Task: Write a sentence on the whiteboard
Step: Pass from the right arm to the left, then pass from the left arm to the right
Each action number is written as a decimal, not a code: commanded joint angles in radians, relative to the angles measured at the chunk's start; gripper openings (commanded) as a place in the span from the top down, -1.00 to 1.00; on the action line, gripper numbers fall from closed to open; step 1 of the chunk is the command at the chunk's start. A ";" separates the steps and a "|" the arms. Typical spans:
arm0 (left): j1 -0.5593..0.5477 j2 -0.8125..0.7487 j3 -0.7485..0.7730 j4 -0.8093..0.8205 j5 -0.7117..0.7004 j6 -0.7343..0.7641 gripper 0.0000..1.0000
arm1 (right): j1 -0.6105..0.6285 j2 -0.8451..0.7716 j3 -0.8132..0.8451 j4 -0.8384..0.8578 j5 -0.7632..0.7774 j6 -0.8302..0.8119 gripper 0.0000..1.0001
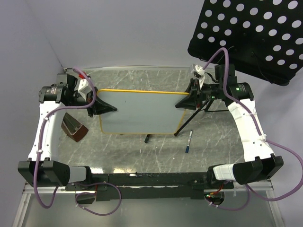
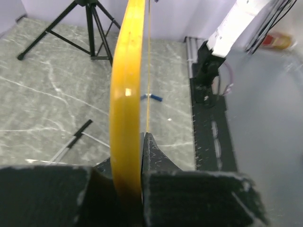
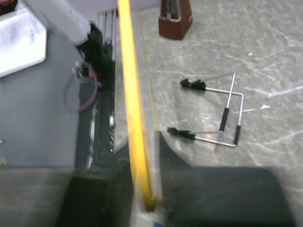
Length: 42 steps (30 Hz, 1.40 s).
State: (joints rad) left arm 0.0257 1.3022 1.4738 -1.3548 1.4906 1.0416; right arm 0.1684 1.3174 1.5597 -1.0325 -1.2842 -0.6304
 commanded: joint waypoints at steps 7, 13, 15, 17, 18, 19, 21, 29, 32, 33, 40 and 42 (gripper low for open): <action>0.080 -0.072 0.014 -0.003 0.204 0.086 0.98 | 0.013 -0.004 0.069 0.109 0.035 0.135 -0.58; 0.118 -0.057 0.033 -0.001 0.204 0.061 0.98 | -0.058 -0.066 0.046 0.221 0.143 0.228 -0.68; 0.128 -0.054 0.043 0.000 0.204 0.051 0.98 | -0.092 -0.099 0.040 0.238 0.151 0.241 -0.69; 0.134 -0.050 0.054 -0.001 0.204 0.038 0.98 | -0.136 -0.122 0.033 0.233 0.161 0.239 -0.69; 0.134 -0.047 0.059 0.000 0.203 0.034 0.98 | -0.144 -0.145 0.028 0.227 0.167 0.232 -0.70; 0.134 -0.041 0.063 0.000 0.203 0.031 0.98 | -0.151 -0.156 0.022 0.213 0.171 0.216 -0.70; 0.134 -0.034 0.071 0.000 0.203 0.028 0.98 | -0.152 -0.184 -0.009 0.212 0.169 0.212 -0.71; 0.112 -0.011 0.057 0.002 0.203 0.029 0.98 | -0.091 -0.143 -0.098 0.219 0.196 0.152 -0.71; 0.083 -0.018 0.054 -0.003 0.203 0.032 0.98 | -0.066 -0.100 -0.139 0.278 0.241 0.149 -0.72; 0.080 -0.026 0.052 -0.003 0.203 0.031 0.98 | -0.067 -0.086 -0.138 0.304 0.229 0.146 -0.72; 0.059 -0.050 0.033 0.000 0.201 0.032 0.98 | 0.032 0.048 -0.007 0.169 0.211 0.003 -0.69; 0.057 -0.046 0.034 -0.003 0.201 0.035 0.98 | 0.084 0.062 0.008 0.111 0.189 -0.049 -0.61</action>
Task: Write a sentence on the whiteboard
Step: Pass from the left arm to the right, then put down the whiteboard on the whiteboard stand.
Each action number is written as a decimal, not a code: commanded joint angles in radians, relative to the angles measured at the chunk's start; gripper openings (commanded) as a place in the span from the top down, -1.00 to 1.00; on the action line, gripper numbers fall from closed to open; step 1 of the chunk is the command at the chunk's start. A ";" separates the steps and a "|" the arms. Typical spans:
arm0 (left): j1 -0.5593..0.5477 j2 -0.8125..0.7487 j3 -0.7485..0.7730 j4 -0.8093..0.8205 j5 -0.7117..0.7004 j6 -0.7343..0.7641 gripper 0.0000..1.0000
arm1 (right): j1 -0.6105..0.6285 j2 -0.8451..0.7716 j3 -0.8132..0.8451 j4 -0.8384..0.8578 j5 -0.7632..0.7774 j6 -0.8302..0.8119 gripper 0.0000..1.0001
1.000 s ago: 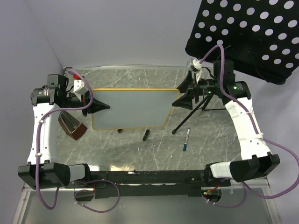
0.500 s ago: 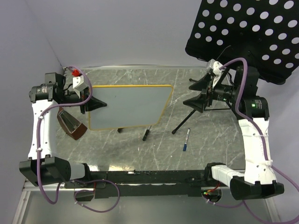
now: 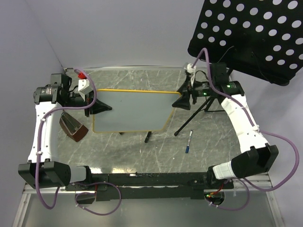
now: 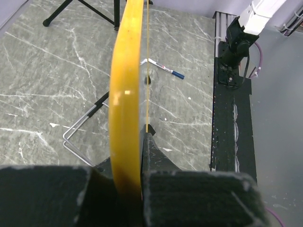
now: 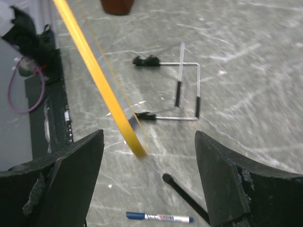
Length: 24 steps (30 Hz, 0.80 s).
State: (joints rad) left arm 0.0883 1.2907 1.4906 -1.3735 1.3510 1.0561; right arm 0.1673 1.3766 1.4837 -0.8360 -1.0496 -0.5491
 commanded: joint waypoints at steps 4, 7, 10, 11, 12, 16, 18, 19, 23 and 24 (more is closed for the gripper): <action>-0.005 -0.027 0.025 0.014 0.341 0.024 0.98 | 0.143 0.016 0.072 -0.162 -0.101 -0.189 -0.10; -0.005 -0.021 0.023 0.013 0.341 0.028 0.98 | 0.146 0.032 0.079 -0.230 -0.131 -0.229 0.98; -0.005 -0.018 0.019 0.013 0.339 0.036 0.98 | 0.147 0.022 0.078 -0.262 -0.135 -0.262 1.00; -0.005 -0.016 0.016 0.011 0.341 0.041 0.98 | 0.147 0.018 0.081 -0.302 -0.144 -0.293 1.00; 0.001 -0.016 0.013 0.010 0.341 0.045 0.96 | 0.143 0.015 0.090 -0.330 -0.148 -0.320 1.00; 0.037 -0.011 0.000 0.010 0.339 0.053 -0.11 | 0.081 -0.049 0.058 -0.304 -0.179 -0.281 1.00; 0.059 -0.014 -0.004 0.013 0.341 0.059 -0.42 | 0.026 -0.080 0.024 -0.247 -0.191 -0.210 1.00; 0.067 -0.013 -0.004 0.011 0.341 0.062 -0.55 | 0.009 -0.108 0.017 -0.236 -0.200 -0.190 1.00; 0.102 -0.002 0.008 0.011 0.341 0.064 -0.99 | -0.052 -0.137 0.021 -0.238 -0.247 -0.120 1.00; 0.119 -0.004 0.011 0.010 0.341 0.064 -0.99 | -0.058 -0.140 0.023 -0.224 -0.253 -0.103 1.00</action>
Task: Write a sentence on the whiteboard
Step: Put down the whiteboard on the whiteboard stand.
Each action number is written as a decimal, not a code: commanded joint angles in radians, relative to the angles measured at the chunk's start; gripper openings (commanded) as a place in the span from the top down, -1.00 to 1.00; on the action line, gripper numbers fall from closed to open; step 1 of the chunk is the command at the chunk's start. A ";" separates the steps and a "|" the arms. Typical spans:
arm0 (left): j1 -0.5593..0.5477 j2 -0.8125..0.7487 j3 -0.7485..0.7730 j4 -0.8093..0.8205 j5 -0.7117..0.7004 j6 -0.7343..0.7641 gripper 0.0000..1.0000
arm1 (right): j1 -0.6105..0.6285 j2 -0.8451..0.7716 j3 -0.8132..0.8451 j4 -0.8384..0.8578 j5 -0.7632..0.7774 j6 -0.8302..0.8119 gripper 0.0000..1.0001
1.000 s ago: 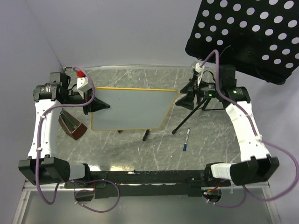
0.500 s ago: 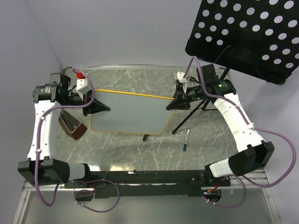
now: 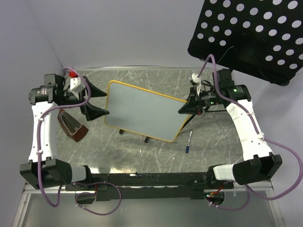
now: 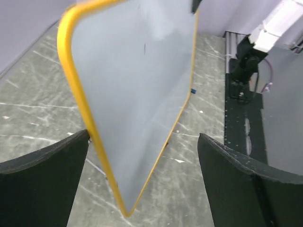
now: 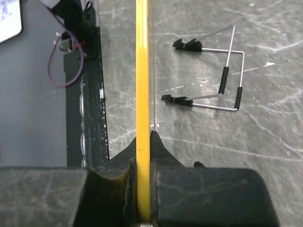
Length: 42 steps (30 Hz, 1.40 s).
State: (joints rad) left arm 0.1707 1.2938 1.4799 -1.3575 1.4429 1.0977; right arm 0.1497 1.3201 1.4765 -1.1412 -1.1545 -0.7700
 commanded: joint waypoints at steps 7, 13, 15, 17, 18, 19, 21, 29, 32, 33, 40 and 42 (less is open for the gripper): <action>0.115 0.012 0.060 -0.003 0.249 0.019 -0.99 | -0.041 -0.099 0.016 0.326 -0.062 0.362 1.00; 0.118 0.176 0.262 -0.003 0.249 -0.105 -0.99 | -0.018 0.004 0.084 0.319 -0.004 0.400 1.00; 0.096 0.200 0.330 -0.005 0.249 -0.133 -0.99 | 0.002 0.022 0.074 0.336 0.022 0.400 1.00; 0.051 0.203 0.390 -0.005 0.249 -0.154 -0.99 | 0.014 0.042 0.076 0.322 0.027 0.394 1.00; 0.033 0.199 0.410 -0.006 0.248 -0.160 -0.99 | 0.019 0.054 0.074 0.327 0.038 0.391 1.00; 0.017 0.190 0.430 -0.005 0.249 -0.163 -0.99 | 0.025 0.057 0.070 0.333 0.044 0.400 1.00; -0.029 0.154 0.482 -0.003 0.248 -0.157 -0.99 | 0.036 0.070 0.062 0.334 0.059 0.400 1.00; -0.086 0.006 0.525 0.032 0.248 -0.082 -0.99 | 0.073 0.122 0.037 0.353 0.098 0.399 1.00; -0.068 -0.014 0.461 0.044 0.246 -0.041 -0.99 | 0.074 0.146 0.045 0.368 0.110 0.405 1.00; -0.056 -0.011 0.450 0.035 0.248 -0.021 -0.99 | 0.080 0.152 0.044 0.374 0.113 0.411 1.00; 0.012 0.044 0.355 -0.006 0.249 0.105 -0.94 | 0.097 0.189 0.031 0.411 0.153 0.416 1.00; 0.018 0.045 0.350 -0.006 0.249 0.110 -0.94 | 0.097 0.195 0.021 0.423 0.154 0.417 1.00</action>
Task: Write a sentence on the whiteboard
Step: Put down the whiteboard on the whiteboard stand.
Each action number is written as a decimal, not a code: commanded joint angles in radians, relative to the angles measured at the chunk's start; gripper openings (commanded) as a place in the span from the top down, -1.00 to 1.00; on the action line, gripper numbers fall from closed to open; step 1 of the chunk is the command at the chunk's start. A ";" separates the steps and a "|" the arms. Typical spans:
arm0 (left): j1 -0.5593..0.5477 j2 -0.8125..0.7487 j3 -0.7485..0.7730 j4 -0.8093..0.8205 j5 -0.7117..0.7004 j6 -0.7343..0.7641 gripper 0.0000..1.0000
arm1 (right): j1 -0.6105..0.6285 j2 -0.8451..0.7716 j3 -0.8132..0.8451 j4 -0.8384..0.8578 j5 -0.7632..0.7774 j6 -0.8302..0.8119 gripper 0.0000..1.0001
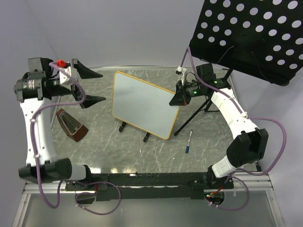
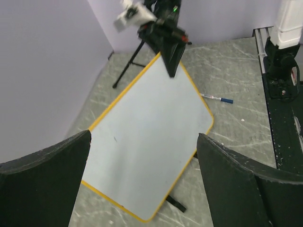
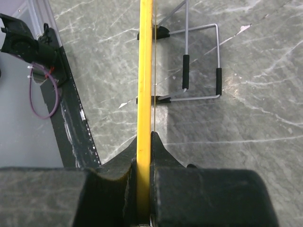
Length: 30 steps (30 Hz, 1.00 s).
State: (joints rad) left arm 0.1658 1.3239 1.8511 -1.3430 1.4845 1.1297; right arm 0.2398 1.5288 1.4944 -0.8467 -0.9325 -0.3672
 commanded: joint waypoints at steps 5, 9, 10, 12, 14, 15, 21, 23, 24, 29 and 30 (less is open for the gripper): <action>0.023 -0.031 0.068 -0.018 0.207 0.074 -0.94 | 0.012 0.005 -0.020 0.124 -0.094 0.014 1.00; 0.020 -0.128 0.129 0.109 0.209 0.067 -0.93 | 0.015 -0.002 -0.048 0.136 -0.104 0.025 1.00; 0.018 -0.155 0.100 0.172 0.209 0.030 -0.93 | 0.015 -0.001 -0.052 0.135 -0.107 0.027 1.00; 0.018 -0.242 0.044 0.397 0.206 0.007 -0.94 | 0.015 -0.002 -0.057 0.143 -0.109 0.036 1.00; 0.018 -0.296 -0.080 0.639 0.198 -0.015 -0.93 | 0.015 -0.006 -0.062 0.143 -0.111 0.034 1.00; 0.018 -0.340 -0.163 0.709 0.192 -0.004 -0.94 | 0.015 -0.002 -0.060 0.141 -0.114 0.028 1.00; -0.012 -0.426 -0.413 1.162 -0.090 -0.308 -0.94 | 0.012 -0.010 -0.051 0.113 -0.175 -0.013 1.00; -0.041 -0.463 -0.545 1.403 -0.292 -0.450 -0.93 | 0.015 -0.006 -0.037 0.098 -0.180 -0.025 1.00; -0.048 -0.498 -0.676 1.629 -0.526 -0.594 -0.94 | 0.013 -0.004 -0.033 0.092 -0.181 -0.027 1.00; -0.049 -0.543 -0.739 1.667 -0.947 -0.918 -0.93 | 0.018 -0.004 -0.028 0.081 -0.181 -0.041 1.00; -0.048 -0.532 -0.712 1.636 -0.964 -0.986 -0.93 | 0.018 -0.004 -0.026 0.069 -0.184 -0.050 1.00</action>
State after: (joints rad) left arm 0.1204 0.8318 1.0718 0.0891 0.8875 0.4900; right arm 0.2455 1.5364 1.4322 -0.7856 -0.9993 -0.3832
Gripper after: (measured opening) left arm 0.967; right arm 0.097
